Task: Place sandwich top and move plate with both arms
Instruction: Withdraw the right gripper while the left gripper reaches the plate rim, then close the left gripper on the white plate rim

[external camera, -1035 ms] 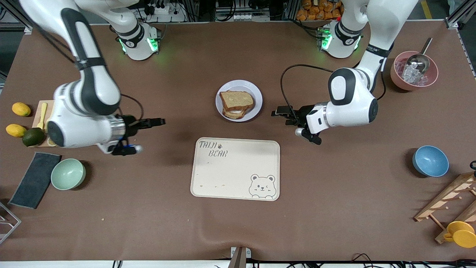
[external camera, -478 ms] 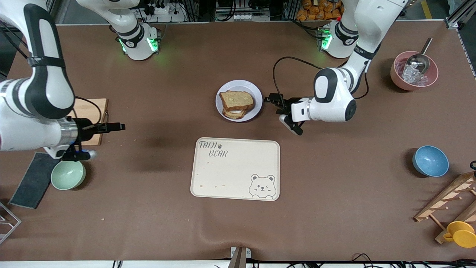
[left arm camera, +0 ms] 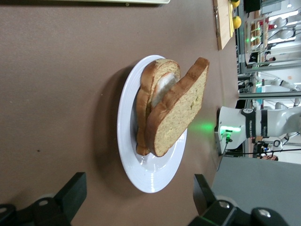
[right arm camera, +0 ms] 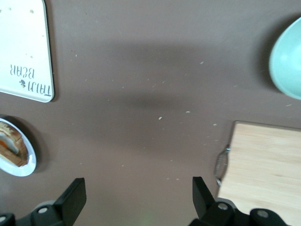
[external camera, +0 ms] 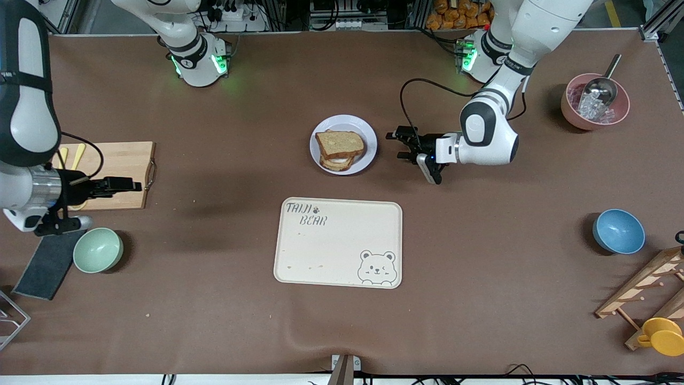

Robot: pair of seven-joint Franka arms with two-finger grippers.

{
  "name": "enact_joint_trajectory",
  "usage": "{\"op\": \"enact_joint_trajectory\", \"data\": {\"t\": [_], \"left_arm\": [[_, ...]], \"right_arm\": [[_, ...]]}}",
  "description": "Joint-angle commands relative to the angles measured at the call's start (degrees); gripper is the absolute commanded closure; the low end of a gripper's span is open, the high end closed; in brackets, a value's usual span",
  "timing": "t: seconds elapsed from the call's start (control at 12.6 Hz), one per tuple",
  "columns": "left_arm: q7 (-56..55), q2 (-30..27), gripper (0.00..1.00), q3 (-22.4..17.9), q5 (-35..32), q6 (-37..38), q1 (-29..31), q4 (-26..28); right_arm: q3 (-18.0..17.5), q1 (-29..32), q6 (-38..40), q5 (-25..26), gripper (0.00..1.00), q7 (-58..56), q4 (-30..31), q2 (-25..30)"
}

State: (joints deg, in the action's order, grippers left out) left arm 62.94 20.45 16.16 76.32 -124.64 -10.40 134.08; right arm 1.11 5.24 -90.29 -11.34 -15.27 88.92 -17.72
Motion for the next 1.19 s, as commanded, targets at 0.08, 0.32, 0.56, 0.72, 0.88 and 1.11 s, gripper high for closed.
{"op": "enact_joint_trajectory", "data": {"t": [0.08, 0.32, 0.56, 0.72, 0.88, 1.11], "left_arm": [[1.2, 1.1, 0.00, 0.4, 4.0, 0.1, -0.7, 0.3], [5.5, 3.7, 0.00, 0.3, 9.5, -0.2, -3.1, -0.1], [10.4, 6.7, 0.00, 0.3, 13.3, -0.3, -3.8, 0.0], [14.0, 8.4, 0.00, 0.3, 15.8, -0.3, -3.9, 0.0], [15.0, 8.9, 0.00, 0.3, 18.0, -0.3, -4.2, -0.1], [15.0, 8.8, 0.00, 0.3, 21.1, -0.3, -5.9, -0.4]], "right_arm": [[-1.1, 0.2, 4.2, 3.3, 0.00, 0.9, 0.3, 10.5], [1.8, -6.2, 7.6, 8.4, 0.00, 10.7, 0.4, 17.1], [4.3, -9.3, 9.6, 10.3, 0.00, 13.4, 0.8, 21.7], [3.1, -7.5, 9.8, 10.3, 0.00, 13.2, 0.6, 23.0], [1.3, -5.1, 7.6, 10.4, 0.00, 12.7, 0.7, 22.6], [0.9, -5.0, 4.0, 12.0, 0.00, 12.3, 0.4, 21.8]]}}
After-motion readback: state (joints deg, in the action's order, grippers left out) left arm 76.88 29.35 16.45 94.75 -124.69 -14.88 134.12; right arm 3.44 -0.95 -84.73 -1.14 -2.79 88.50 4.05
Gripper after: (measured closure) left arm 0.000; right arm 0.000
